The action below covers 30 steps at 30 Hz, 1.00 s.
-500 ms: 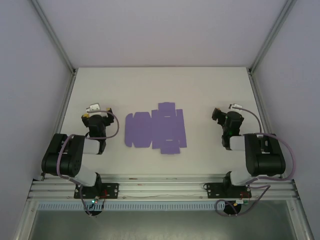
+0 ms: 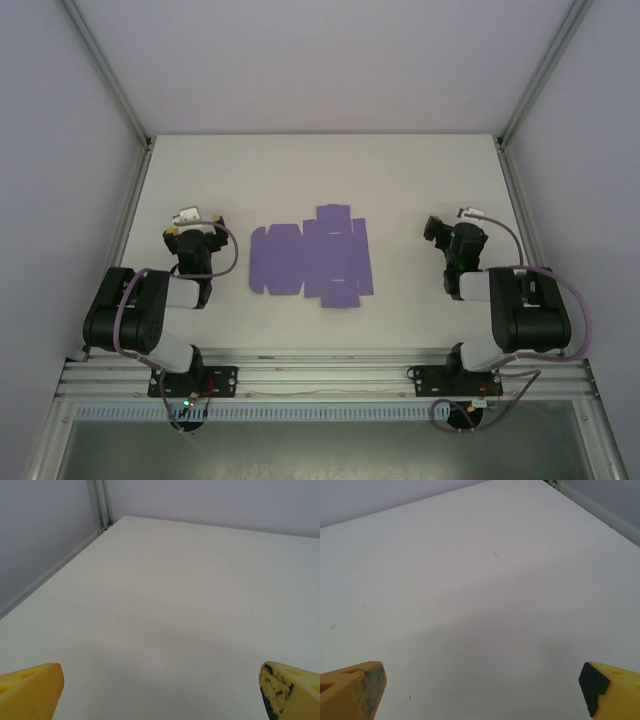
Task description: Assemble paper box
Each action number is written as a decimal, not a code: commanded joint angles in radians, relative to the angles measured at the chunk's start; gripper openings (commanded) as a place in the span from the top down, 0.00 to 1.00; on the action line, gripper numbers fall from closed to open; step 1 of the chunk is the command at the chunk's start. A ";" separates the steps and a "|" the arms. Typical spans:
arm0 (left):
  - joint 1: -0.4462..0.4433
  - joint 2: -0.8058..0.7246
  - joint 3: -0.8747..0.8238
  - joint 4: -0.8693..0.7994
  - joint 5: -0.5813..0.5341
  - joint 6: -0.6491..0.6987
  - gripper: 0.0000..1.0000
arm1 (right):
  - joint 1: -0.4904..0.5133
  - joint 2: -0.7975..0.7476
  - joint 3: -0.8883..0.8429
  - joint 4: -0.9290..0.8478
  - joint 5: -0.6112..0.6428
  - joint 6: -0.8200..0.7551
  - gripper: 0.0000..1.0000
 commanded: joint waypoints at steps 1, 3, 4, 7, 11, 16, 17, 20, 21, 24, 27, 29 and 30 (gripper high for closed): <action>0.007 -0.008 0.004 0.020 0.007 0.006 0.00 | -0.003 -0.008 0.018 0.019 0.021 0.012 0.00; 0.006 -0.008 0.006 0.019 0.008 0.005 0.00 | -0.003 -0.008 0.018 0.020 0.021 0.012 0.00; 0.007 -0.008 0.004 0.019 0.006 0.004 0.00 | -0.002 -0.008 0.018 0.021 0.021 0.012 0.00; 0.007 -0.008 0.003 0.020 0.008 0.005 0.00 | -0.003 -0.008 0.016 0.020 0.021 0.013 0.00; 0.007 -0.010 0.003 0.031 0.011 0.011 0.00 | -0.003 -0.014 0.018 0.024 0.014 0.009 0.00; 0.004 -0.166 0.148 -0.358 0.008 0.002 0.00 | -0.003 -0.105 0.123 -0.235 -0.003 0.000 0.00; 0.004 -0.203 0.168 -0.422 0.009 -0.024 0.00 | -0.001 -0.120 0.154 -0.298 -0.016 -0.008 0.00; 0.002 -0.295 0.237 -0.600 0.103 -0.116 0.00 | 0.033 -0.155 0.237 -0.453 -0.009 -0.007 0.00; 0.000 -0.312 0.264 -0.665 0.128 -0.154 0.00 | 0.052 -0.165 0.257 -0.487 -0.009 0.007 0.00; -0.023 -0.332 0.349 -0.855 0.166 -0.263 0.00 | 0.128 -0.195 0.317 -0.583 -0.010 0.075 0.00; -0.060 -0.324 0.400 -1.000 0.220 -0.338 0.00 | 0.216 -0.189 0.377 -0.670 -0.055 0.191 0.13; -0.111 -0.316 0.408 -1.041 0.245 -0.344 0.00 | 0.285 -0.148 0.425 -0.731 -0.130 0.231 0.20; -0.133 -0.308 0.410 -1.060 0.251 -0.356 0.00 | 0.316 -0.120 0.458 -0.779 -0.166 0.227 0.23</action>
